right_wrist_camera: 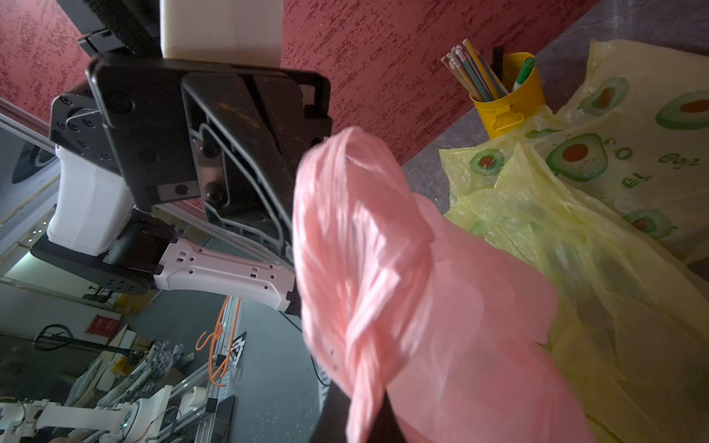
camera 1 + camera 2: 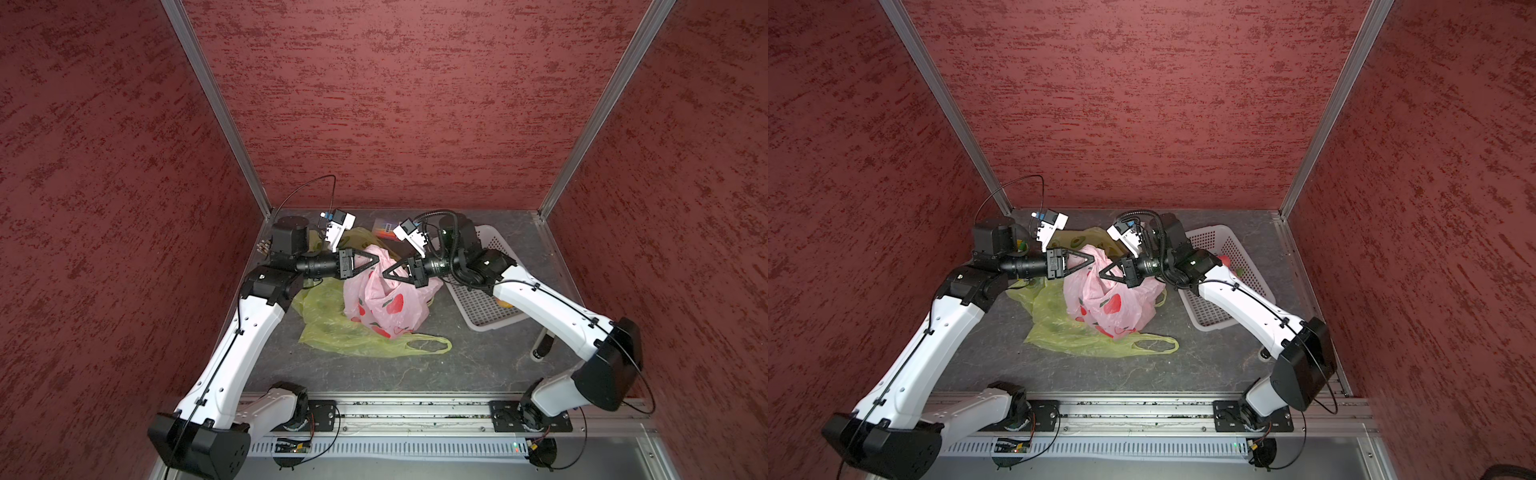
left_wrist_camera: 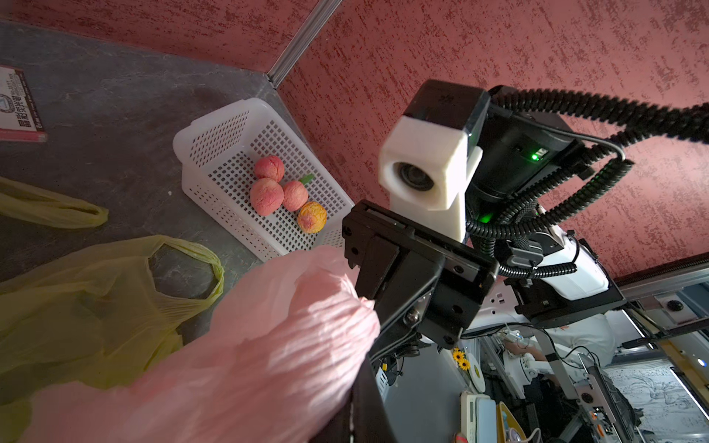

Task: Place the peach into a plastic bag & tie a knot
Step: Cross the plastic bag with the plastic bag.

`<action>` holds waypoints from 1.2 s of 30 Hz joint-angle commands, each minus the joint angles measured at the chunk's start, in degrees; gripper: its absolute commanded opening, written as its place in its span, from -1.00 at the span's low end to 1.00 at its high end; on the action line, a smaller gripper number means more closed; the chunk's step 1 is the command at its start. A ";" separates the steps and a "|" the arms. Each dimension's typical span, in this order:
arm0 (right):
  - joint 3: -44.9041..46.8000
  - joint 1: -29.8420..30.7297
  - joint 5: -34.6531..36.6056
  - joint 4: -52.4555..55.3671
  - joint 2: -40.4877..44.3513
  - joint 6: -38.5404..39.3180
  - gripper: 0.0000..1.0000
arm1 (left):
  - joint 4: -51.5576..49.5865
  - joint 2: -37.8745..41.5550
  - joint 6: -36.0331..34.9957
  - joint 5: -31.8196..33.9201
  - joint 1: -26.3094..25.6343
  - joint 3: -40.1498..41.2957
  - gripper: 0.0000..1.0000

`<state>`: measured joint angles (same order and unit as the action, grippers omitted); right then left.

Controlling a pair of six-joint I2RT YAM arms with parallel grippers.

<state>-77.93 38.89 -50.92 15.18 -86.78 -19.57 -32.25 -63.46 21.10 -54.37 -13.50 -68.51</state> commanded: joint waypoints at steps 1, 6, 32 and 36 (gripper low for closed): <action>1.51 -0.64 2.77 -7.25 1.20 -5.57 -1.00 | -0.99 1.28 -0.98 2.20 -0.65 1.74 -1.00; 3.25 -1.75 4.59 -14.34 -1.02 -14.00 -1.00 | -0.16 4.27 -0.29 6.28 -0.91 6.87 -1.00; 6.65 -2.42 15.32 -10.24 4.34 -8.12 -1.00 | -0.56 -0.67 9.98 0.19 -5.06 -8.76 -1.00; 6.44 -2.51 18.22 -10.57 3.82 -9.90 -1.00 | -6.79 1.28 0.95 3.22 -9.28 -9.52 -1.00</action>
<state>-71.44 37.47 -39.75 2.57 -83.05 -28.67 -33.47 -65.67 29.47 -50.61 -21.58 -77.23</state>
